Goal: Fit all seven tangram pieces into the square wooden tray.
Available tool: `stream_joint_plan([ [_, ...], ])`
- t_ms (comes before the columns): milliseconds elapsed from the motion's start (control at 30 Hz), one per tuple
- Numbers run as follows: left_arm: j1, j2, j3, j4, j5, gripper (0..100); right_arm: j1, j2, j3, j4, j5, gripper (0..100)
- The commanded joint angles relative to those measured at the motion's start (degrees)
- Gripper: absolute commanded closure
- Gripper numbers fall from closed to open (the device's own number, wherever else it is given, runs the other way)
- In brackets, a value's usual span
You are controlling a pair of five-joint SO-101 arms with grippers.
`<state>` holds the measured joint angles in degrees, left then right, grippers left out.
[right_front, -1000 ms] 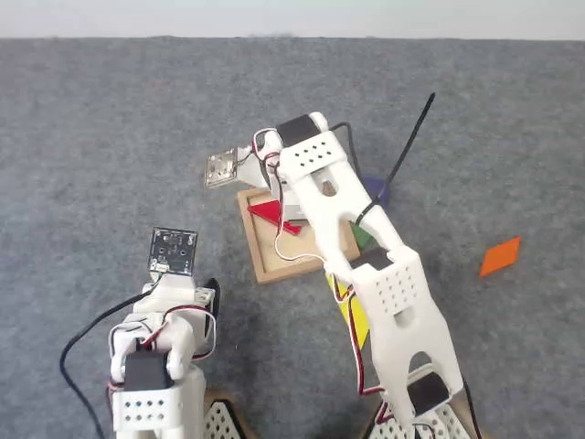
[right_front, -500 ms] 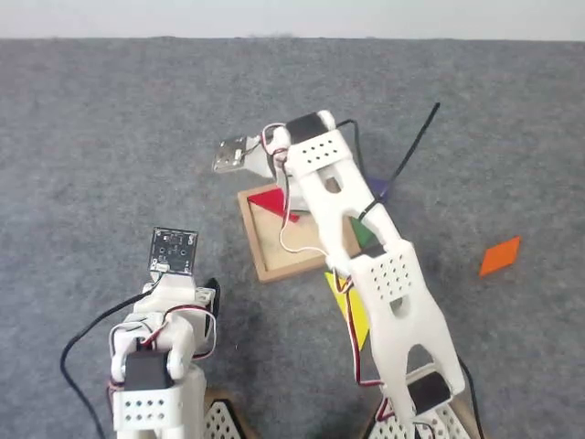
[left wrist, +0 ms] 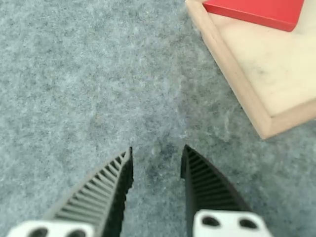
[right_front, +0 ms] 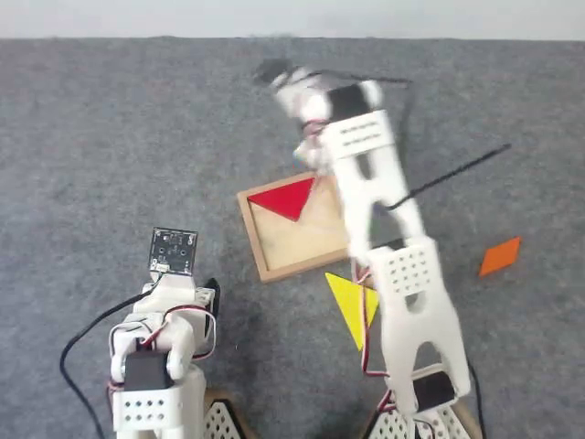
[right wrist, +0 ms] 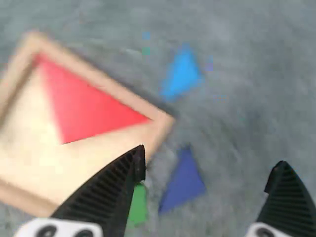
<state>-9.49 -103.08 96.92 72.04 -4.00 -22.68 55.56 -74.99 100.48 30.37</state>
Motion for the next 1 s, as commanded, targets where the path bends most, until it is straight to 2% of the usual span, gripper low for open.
stream_joint_plan([
  [0, 0.18, -1.58, -0.48, 0.53, -0.35, 85, 8.92, -5.05, 0.62, 2.59, -9.49, 61.9],
  [200, 0.18, -1.58, -0.48, 0.53, -0.35, 85, 10.68, -11.03, 12.84, 2.77, -10.90, 61.9],
  [433, 0.18, -1.58, -0.48, 0.53, -0.35, 85, 7.08, -31.69, 49.32, 0.92, -12.92, 61.9],
  [733, 0.18, -1.58, -0.48, 0.53, -0.35, 85, -1.01, -63.78, 99.78, -20.35, -12.66, 61.9],
  [900, 0.18, -1.58, -0.48, 0.53, -0.35, 85, -5.05, -73.71, 114.46, -26.42, -13.19, 61.9],
  [967, 0.18, -1.58, -0.48, 0.53, -0.35, 85, -6.73, -75.03, 117.10, -26.51, -17.41, 61.9],
])
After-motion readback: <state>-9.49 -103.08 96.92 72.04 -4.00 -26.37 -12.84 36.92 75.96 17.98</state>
